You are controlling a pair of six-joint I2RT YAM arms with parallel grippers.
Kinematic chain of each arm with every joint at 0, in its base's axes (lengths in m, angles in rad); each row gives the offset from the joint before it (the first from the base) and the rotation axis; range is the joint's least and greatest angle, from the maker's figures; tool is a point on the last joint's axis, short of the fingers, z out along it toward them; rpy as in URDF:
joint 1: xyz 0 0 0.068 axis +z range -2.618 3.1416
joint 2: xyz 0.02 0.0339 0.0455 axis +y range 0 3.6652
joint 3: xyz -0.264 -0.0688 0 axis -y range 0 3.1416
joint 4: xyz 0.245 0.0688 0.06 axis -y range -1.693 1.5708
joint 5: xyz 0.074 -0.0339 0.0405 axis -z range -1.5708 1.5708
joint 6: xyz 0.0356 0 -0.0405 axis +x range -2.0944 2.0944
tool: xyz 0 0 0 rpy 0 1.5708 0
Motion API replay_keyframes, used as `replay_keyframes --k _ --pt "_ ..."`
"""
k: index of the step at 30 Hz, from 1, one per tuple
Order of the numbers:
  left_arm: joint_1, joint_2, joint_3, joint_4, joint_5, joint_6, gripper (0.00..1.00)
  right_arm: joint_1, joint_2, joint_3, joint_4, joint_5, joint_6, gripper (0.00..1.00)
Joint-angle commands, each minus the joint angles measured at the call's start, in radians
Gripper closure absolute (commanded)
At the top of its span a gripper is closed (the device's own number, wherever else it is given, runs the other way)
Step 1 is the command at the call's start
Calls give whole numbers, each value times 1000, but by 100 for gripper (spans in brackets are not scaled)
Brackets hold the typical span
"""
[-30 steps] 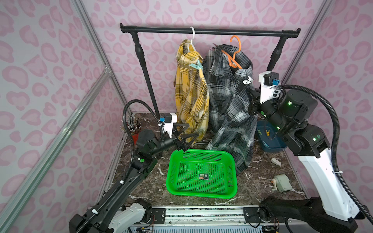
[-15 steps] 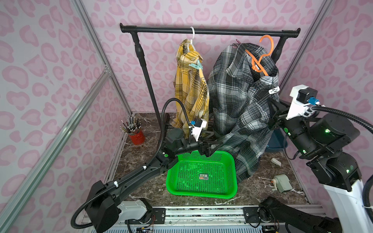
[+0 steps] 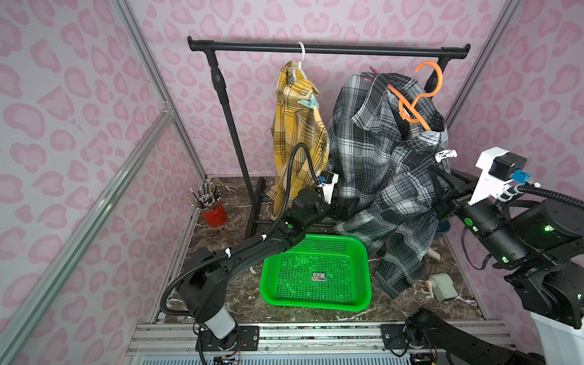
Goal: Remove the clothespins securing long-sleeve shirts to the hanger
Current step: Adjust the long-sleeve shirt at the bin.
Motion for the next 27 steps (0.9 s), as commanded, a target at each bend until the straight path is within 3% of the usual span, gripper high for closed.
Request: replay_keyframes --k 1,7,11,13,16,27 --pt "32 30 38 30 -88 23 3 2 -13 -7 39 -74 11 100" --pt "60 80 70 73 -12 21 4 2 -23 -21 59 -131 24 100" --pt "60 89 118 90 100 -12 69 2 -27 -30 92 -144 25 100" --pt "60 83 132 118 168 -52 96 2 -24 -35 121 -161 20 100" --pt "56 65 150 167 268 -105 97 2 -4 -26 169 -173 10 100" --pt "13 -12 206 178 426 -199 97 2 88 -9 360 -134 -48 100"
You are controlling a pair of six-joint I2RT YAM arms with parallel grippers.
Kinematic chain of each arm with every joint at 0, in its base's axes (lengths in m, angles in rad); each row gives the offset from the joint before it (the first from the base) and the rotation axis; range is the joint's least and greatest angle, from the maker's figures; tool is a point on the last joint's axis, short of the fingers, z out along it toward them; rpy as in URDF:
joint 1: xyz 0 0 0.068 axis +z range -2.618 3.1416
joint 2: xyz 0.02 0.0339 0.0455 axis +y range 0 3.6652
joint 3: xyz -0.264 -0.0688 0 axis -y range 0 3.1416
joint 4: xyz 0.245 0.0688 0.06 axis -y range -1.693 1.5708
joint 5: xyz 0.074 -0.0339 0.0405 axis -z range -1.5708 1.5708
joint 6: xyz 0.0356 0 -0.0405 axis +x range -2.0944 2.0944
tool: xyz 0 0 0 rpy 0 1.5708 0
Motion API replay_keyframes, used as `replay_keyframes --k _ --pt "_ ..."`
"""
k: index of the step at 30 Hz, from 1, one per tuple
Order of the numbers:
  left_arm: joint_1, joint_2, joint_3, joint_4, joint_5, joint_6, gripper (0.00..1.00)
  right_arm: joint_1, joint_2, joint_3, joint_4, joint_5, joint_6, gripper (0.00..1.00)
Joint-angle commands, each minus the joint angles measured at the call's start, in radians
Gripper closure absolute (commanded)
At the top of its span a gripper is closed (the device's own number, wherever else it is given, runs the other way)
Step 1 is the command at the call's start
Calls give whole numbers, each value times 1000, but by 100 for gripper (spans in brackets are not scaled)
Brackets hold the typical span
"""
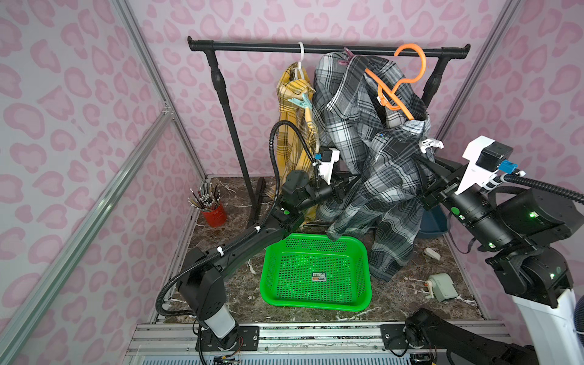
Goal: Remove the clothespins securing long-sleeve shirts to the hanger
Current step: Adjust the long-sleeve shirt at the bin.
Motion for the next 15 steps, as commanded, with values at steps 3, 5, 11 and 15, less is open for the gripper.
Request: replay_keyframes --k 3,5,11,15 --pt "-22 -19 3 90 102 -85 97 2 10 -12 196 11 -17 100" --pt "-30 -27 7 91 116 -96 97 2 16 -11 218 -1 -15 100" --pt "-45 -63 4 122 149 -138 97 1 33 -7 283 -57 -9 100" --pt "-50 -86 36 143 163 -168 97 2 47 8 316 -101 16 100"
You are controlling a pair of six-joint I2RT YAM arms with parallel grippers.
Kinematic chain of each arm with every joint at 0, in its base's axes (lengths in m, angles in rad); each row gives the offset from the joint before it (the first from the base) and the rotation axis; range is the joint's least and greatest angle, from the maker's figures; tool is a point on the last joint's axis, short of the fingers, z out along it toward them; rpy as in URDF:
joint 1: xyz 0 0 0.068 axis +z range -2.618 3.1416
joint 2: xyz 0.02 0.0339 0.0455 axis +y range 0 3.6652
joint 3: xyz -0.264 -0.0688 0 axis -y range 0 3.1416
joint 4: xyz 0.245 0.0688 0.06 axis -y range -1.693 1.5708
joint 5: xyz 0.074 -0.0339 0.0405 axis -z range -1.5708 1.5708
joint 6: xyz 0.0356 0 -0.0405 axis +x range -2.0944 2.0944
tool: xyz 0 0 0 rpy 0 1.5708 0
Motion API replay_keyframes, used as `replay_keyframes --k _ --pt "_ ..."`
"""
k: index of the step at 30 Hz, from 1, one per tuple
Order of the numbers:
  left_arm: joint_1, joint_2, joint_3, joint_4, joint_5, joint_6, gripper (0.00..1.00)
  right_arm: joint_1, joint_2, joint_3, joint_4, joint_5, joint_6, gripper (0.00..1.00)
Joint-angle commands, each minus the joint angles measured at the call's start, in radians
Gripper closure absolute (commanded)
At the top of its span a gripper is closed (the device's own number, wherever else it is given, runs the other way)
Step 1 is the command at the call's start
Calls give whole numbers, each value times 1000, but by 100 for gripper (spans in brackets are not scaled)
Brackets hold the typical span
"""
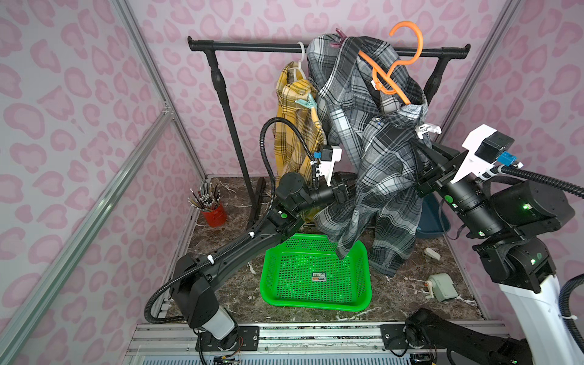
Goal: Remove the clothespins securing long-sleeve shirts to the hanger
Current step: Adjust the long-sleeve shirt at the bin.
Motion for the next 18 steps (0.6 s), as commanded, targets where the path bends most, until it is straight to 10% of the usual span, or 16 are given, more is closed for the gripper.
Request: replay_keyframes --k 1,18 --pt "-8 -26 33 72 50 -34 97 2 4 11 155 -58 27 100" --pt "-85 -113 115 -78 24 60 97 27 88 57 363 -238 225 100"
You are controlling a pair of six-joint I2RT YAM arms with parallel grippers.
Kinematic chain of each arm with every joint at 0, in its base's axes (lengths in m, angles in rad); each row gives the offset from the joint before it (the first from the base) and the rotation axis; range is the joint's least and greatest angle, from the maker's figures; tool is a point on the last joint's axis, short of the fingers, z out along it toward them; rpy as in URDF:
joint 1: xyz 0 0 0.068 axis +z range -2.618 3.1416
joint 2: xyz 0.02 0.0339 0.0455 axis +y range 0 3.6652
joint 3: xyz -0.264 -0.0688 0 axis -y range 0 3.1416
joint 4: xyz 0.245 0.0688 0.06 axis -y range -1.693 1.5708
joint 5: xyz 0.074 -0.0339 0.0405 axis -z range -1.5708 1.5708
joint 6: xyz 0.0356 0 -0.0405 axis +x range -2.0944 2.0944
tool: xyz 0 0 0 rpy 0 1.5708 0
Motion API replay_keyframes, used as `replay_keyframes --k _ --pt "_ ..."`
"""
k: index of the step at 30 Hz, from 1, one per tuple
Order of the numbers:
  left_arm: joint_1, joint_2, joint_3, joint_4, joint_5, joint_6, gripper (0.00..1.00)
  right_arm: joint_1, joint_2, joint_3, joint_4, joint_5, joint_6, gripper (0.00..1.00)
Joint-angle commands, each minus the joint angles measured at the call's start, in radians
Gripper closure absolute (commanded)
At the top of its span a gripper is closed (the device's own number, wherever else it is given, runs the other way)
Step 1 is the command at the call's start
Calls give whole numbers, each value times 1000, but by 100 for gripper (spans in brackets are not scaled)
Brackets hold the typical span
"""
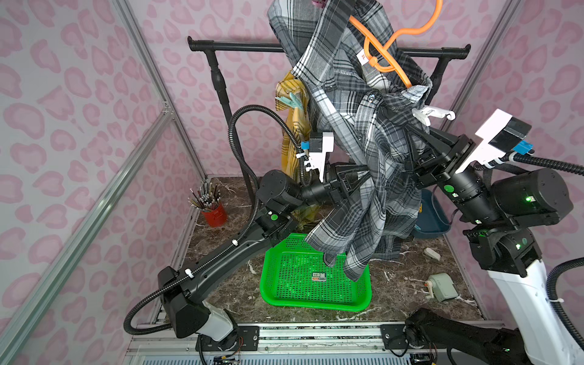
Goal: Remove the clothespins securing long-sleeve shirts to the hanger
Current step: Adjust the long-sleeve shirt at the bin.
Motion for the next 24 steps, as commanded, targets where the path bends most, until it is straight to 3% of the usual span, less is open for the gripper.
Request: replay_keyframes --k 1,8,20,24 --pt "-18 -29 7 -93 9 85 97 17 11 11 143 -45 63 100" --pt "-29 -111 -93 -147 -37 138 97 110 8 -4 133 -48 59 100" --pt "-30 -308 -378 -261 -171 210 97 181 -72 -281 236 -24 145 100" --pt "-30 -378 -477 -275 -203 199 97 260 -65 -321 232 -20 132 100"
